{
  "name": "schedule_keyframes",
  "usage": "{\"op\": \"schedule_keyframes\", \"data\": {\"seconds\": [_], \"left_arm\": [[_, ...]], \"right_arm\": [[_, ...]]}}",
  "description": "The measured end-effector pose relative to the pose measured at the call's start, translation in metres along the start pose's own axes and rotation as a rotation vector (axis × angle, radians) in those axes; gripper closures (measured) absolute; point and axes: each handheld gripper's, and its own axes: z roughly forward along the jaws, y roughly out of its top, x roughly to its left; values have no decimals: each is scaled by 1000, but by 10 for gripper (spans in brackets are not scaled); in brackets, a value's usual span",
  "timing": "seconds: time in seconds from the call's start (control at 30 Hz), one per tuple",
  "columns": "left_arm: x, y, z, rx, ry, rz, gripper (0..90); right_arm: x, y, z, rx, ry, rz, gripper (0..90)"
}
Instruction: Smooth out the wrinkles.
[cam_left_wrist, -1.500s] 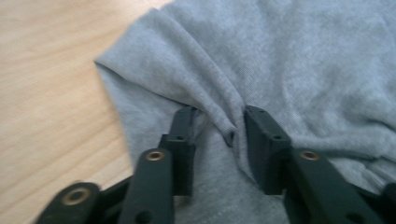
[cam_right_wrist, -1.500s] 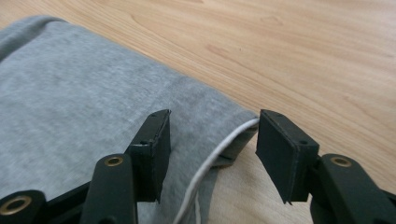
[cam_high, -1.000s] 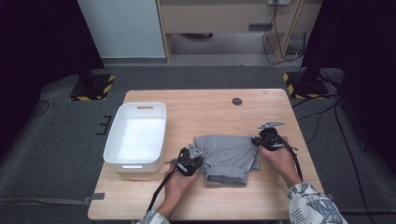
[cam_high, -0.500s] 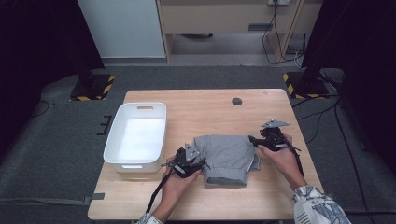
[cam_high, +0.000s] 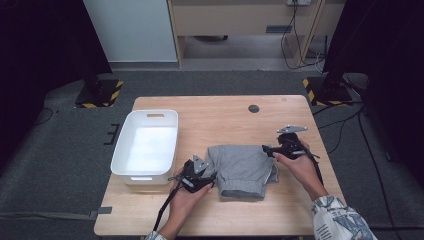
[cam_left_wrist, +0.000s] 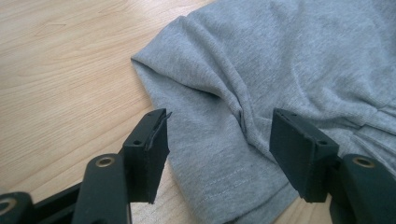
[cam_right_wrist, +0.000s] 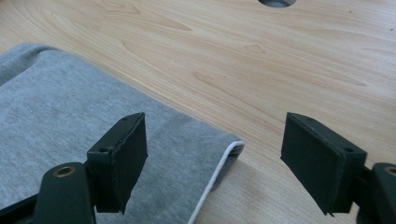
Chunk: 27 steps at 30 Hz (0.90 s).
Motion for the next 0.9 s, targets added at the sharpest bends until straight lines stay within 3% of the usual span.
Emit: {"op": "schedule_keyframes", "data": {"seconds": [0.3, 0.9], "left_arm": [[1, -2, 6, 33, -21, -14, 332], [4, -4, 4, 45, -36, -14, 290]], "right_arm": [[-1, -2, 4, 20, 11, 12, 220], [2, 1, 4, 20, 15, 5, 182]]}}
